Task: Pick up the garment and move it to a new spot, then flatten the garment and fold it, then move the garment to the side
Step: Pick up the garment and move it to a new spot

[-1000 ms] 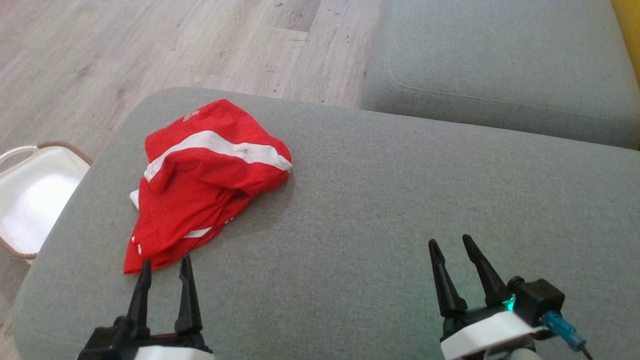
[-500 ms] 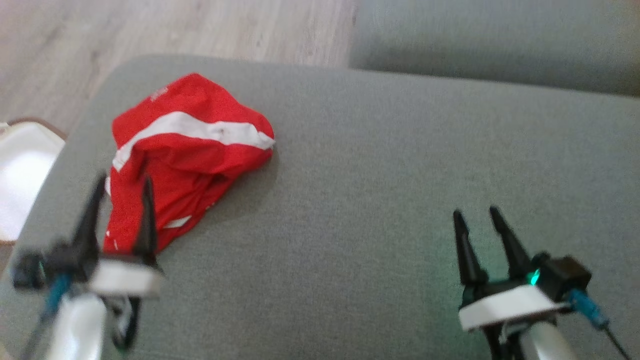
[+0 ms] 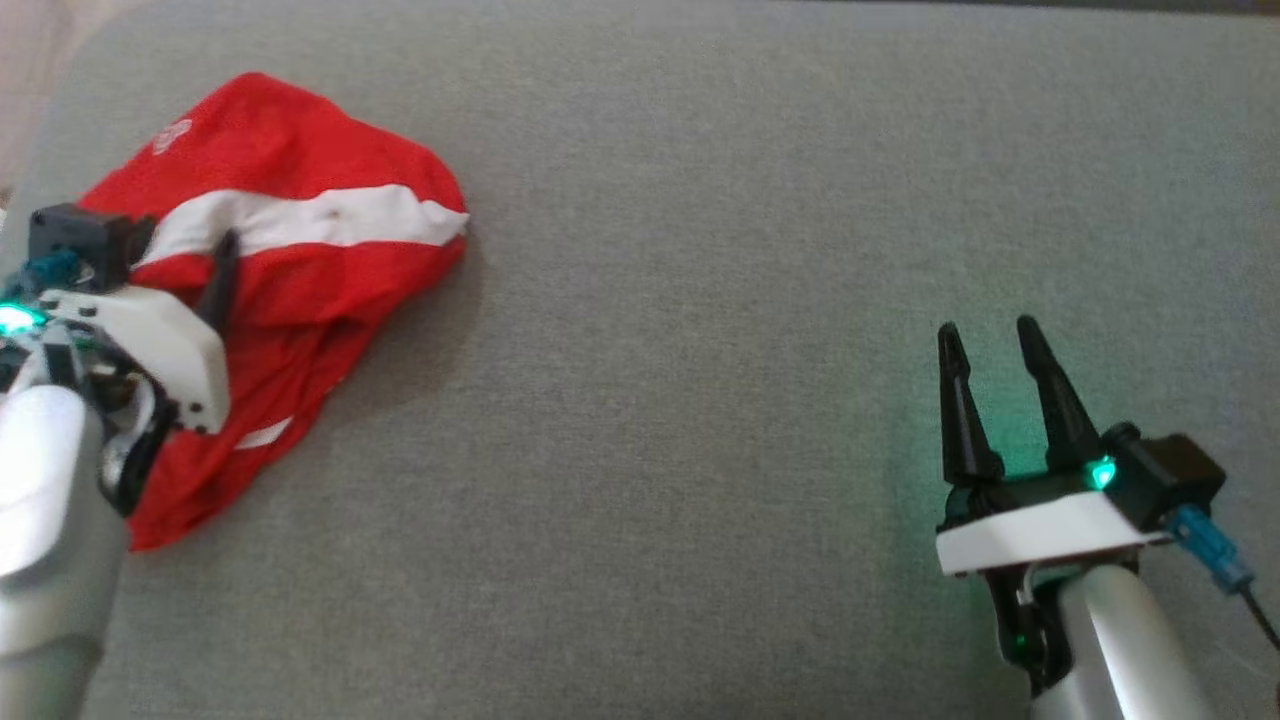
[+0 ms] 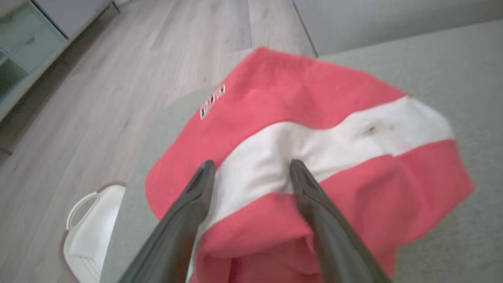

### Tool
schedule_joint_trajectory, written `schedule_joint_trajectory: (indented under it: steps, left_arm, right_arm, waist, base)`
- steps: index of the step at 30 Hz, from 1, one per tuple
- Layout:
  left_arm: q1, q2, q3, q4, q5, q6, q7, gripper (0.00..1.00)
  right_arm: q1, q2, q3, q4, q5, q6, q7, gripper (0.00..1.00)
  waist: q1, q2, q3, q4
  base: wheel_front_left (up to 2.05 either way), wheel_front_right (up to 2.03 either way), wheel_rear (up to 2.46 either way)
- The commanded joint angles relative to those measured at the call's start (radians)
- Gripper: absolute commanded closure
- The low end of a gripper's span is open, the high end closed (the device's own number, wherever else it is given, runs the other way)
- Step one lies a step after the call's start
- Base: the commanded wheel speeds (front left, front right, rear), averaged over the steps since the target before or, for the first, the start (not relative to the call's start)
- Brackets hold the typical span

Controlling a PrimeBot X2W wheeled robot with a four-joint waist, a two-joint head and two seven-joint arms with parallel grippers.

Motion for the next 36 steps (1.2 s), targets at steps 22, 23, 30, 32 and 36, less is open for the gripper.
schedule_joint_trajectory:
  steps: [22, 23, 30, 32, 36]
  left_arm:
    - [-0.166, 0.112, 0.006, -0.018, -0.101, 0.055, -0.322, 1.0]
    - [-0.166, 0.11, 0.012, -0.039, -0.104, 0.061, -0.336, 1.0]
    - [-0.13, 0.075, -0.008, -0.192, -0.108, 0.088, -0.33, 1.0]
    - [-0.112, 0.059, -0.029, -0.244, -0.106, 0.093, -0.308, 1.0]
    - [-0.077, 0.016, -0.083, -0.336, -0.097, 0.108, -0.262, 1.0]
  right_arm:
    - [-0.019, -0.005, 0.041, -0.022, 0.011, 0.008, -0.011, 0.0]
    - [-0.016, -0.005, 0.044, -0.02, 0.014, 0.008, -0.011, 0.0]
    - [-0.004, -0.005, 0.057, -0.013, 0.026, 0.008, -0.011, 0.0]
    - [-0.004, -0.005, 0.061, -0.015, 0.026, 0.008, -0.011, 0.0]
    - [-0.011, -0.005, 0.061, -0.024, 0.027, 0.008, -0.011, 0.0]
  waist:
    - [-0.0003, 0.0, -0.07, -0.039]
    - [-0.0003, 0.0, -0.079, -0.04]
    - [-0.0003, 0.0, -0.117, -0.06]
    - [-0.0003, 0.0, -0.123, -0.076]
    - [-0.0003, 0.0, -0.123, -0.121]
  base:
    - [0.0, 0.0, 0.0]
    - [0.0, 0.0, 0.0]
    - [0.0, 0.0, 0.0]
    - [0.0, 0.0, 0.0]
    - [0.0, 0.0, 0.0]
